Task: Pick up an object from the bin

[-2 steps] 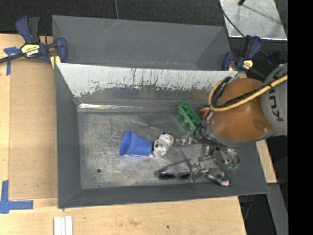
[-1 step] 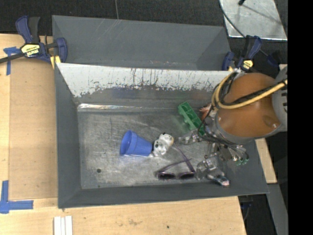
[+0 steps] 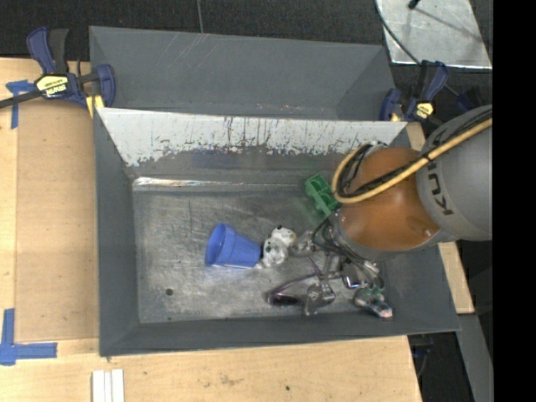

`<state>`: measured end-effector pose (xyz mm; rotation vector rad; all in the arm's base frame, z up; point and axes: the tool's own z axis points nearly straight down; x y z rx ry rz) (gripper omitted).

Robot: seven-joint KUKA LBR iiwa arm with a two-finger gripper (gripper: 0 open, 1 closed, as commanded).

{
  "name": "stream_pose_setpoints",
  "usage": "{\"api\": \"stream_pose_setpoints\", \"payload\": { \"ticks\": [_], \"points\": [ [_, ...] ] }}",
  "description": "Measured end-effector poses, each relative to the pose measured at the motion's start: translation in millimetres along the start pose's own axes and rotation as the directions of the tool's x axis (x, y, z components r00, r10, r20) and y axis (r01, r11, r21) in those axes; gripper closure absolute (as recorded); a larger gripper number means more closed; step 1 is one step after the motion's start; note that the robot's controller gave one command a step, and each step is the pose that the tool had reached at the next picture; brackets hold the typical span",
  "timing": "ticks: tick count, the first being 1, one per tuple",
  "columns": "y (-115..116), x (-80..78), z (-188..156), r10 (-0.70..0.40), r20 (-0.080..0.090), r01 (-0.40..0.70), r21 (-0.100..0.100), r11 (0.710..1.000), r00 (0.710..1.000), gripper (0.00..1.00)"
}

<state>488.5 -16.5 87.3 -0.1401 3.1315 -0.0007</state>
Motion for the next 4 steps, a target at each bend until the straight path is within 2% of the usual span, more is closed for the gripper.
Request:
{"api": "stream_pose_setpoints", "payload": {
  "ticks": [1,3,4],
  "points": [
    [9.5,-5.6,12.0,-0.211,0.018,0.211,0.007,0.978,0.977,1.0],
    [9.3,-6.1,11.3,-0.211,0.015,0.211,0.006,0.977,0.977,1.0],
    [9.3,-5.9,10.0,-0.212,0.008,0.212,0.003,0.977,0.977,1.0]
  ]
}}
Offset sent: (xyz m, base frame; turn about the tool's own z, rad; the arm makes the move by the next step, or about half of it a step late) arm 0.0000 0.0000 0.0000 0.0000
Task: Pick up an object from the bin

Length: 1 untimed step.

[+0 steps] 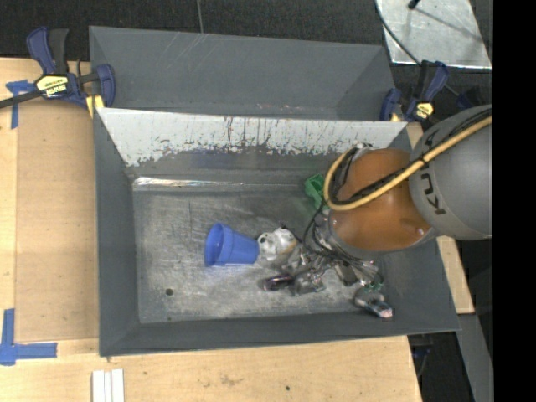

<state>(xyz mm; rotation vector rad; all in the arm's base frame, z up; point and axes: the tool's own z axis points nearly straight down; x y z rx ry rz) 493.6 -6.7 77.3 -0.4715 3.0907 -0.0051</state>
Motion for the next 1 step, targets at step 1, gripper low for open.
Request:
{"api": "stream_pose_setpoints", "payload": {
  "ticks": [1],
  "points": [
    [1.3,2.9,-6.6,-0.001,-0.015,0.001,-0.005,1.0,1.0,1.0]
  ]
}}
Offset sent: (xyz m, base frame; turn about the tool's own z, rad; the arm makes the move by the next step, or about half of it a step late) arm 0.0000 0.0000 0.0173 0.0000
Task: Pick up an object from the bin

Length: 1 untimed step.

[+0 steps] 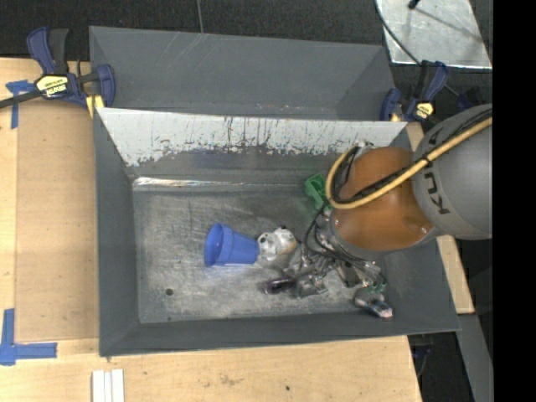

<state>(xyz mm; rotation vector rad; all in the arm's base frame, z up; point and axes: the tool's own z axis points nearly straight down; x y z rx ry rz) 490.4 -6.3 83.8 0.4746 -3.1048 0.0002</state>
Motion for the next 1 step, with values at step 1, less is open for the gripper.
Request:
{"api": "stream_pose_setpoints", "payload": {
  "ticks": [1],
  "points": [
    [0.4,0.7,-17.2,0.0,-0.002,0.0,-0.001,1.0,1.0,1.0]
  ]
}}
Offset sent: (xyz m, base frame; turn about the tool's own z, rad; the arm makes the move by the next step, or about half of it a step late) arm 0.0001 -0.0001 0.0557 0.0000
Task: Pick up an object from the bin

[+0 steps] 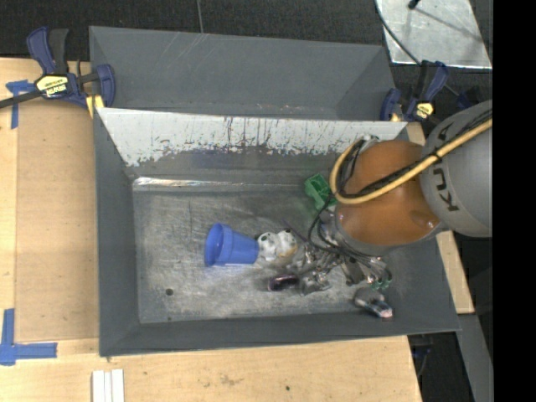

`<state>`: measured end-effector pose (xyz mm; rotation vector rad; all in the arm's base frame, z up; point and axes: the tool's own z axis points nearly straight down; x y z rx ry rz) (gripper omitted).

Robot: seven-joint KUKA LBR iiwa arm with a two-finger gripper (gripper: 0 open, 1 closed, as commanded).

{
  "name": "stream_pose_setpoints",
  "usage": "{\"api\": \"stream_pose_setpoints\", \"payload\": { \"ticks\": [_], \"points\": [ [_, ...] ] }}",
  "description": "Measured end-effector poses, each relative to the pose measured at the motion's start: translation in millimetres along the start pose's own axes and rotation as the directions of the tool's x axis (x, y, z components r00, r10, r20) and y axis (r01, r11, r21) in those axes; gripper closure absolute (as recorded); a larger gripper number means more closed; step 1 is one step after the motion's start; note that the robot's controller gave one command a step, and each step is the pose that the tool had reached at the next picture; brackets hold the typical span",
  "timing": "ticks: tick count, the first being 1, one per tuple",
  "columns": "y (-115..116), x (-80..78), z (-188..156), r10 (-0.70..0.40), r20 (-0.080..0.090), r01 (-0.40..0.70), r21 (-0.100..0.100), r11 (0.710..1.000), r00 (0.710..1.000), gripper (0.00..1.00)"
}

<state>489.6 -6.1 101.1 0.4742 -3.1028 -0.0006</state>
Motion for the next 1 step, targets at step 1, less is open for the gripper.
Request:
{"api": "stream_pose_setpoints", "payload": {
  "ticks": [1],
  "points": [
    [-0.5,-1.3,-13.8,0.0,0.005,0.0,0.002,1.0,1.0,1.0]
  ]
}}
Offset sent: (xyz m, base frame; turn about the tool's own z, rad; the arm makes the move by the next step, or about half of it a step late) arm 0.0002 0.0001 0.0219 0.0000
